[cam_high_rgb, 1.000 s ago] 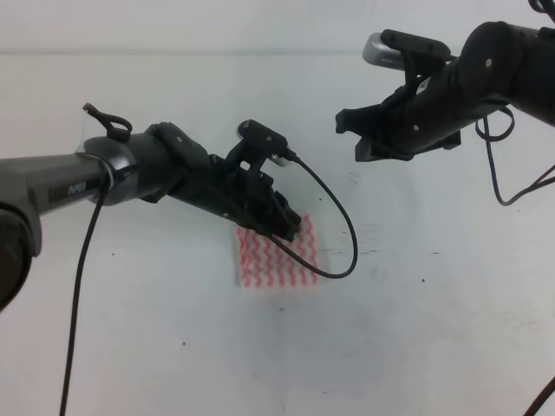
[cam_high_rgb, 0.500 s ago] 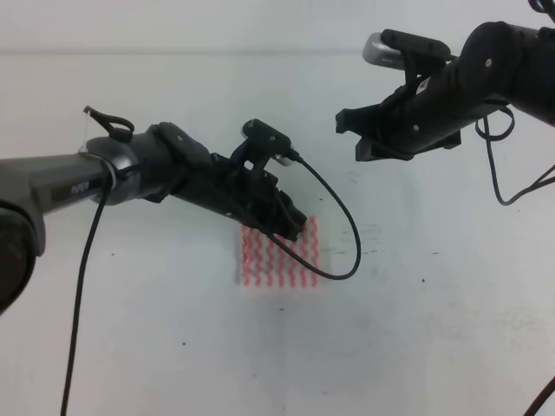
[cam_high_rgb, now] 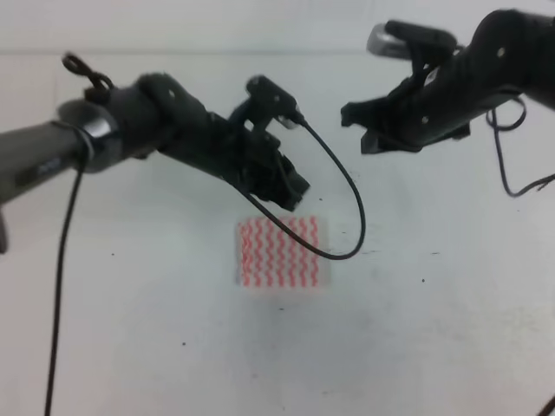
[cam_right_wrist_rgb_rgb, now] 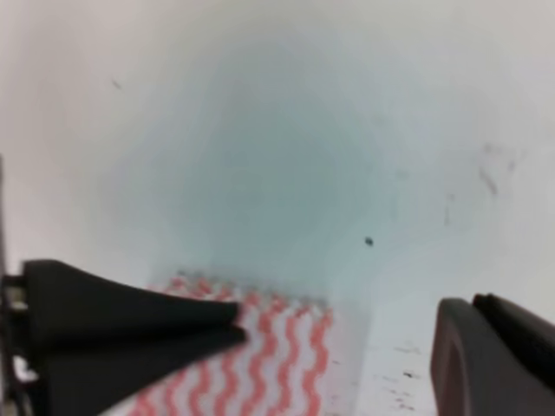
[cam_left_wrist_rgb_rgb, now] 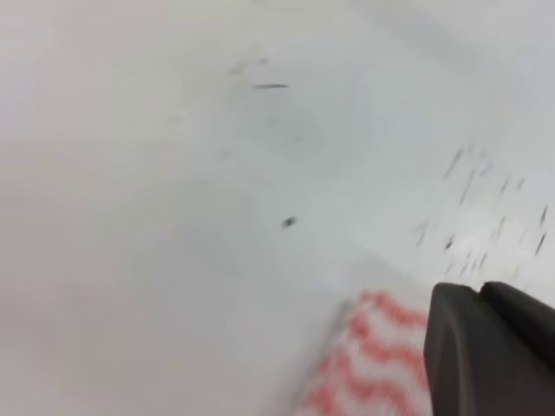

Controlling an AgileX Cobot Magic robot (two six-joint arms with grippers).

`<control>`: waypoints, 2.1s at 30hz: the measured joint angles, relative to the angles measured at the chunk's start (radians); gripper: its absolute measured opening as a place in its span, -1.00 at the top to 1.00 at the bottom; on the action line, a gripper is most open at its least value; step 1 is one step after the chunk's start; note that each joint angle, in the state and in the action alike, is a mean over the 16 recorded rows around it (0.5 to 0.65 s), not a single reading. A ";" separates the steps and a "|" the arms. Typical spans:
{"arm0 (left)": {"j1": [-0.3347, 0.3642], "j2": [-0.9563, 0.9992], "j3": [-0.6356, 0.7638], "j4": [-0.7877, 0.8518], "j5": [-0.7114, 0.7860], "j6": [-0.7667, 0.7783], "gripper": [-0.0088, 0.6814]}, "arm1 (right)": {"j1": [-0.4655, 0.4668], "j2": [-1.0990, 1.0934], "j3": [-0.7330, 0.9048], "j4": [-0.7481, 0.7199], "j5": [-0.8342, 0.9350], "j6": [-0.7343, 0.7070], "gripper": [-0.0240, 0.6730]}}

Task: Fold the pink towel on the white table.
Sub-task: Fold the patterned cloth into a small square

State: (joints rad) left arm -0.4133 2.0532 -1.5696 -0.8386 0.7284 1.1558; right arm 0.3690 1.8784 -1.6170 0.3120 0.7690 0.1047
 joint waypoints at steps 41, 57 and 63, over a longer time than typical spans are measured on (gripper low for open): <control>0.000 -1.950 1.386 0.127 -0.702 -0.509 0.99 | 0.000 -1.354 0.906 -0.075 -0.180 0.013 0.98; 0.000 -1.991 1.583 0.142 -0.761 -0.557 0.99 | 0.000 -1.786 1.297 -0.032 -0.514 -0.028 0.98; 0.000 -1.988 1.591 0.143 -0.765 -0.551 0.99 | 0.000 -1.814 1.427 -0.026 -0.649 -0.028 0.98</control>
State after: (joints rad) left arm -0.4136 0.0651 0.0216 -0.6959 -0.0364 0.6050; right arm 0.3693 0.0642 -0.1905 0.2858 0.1203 0.0765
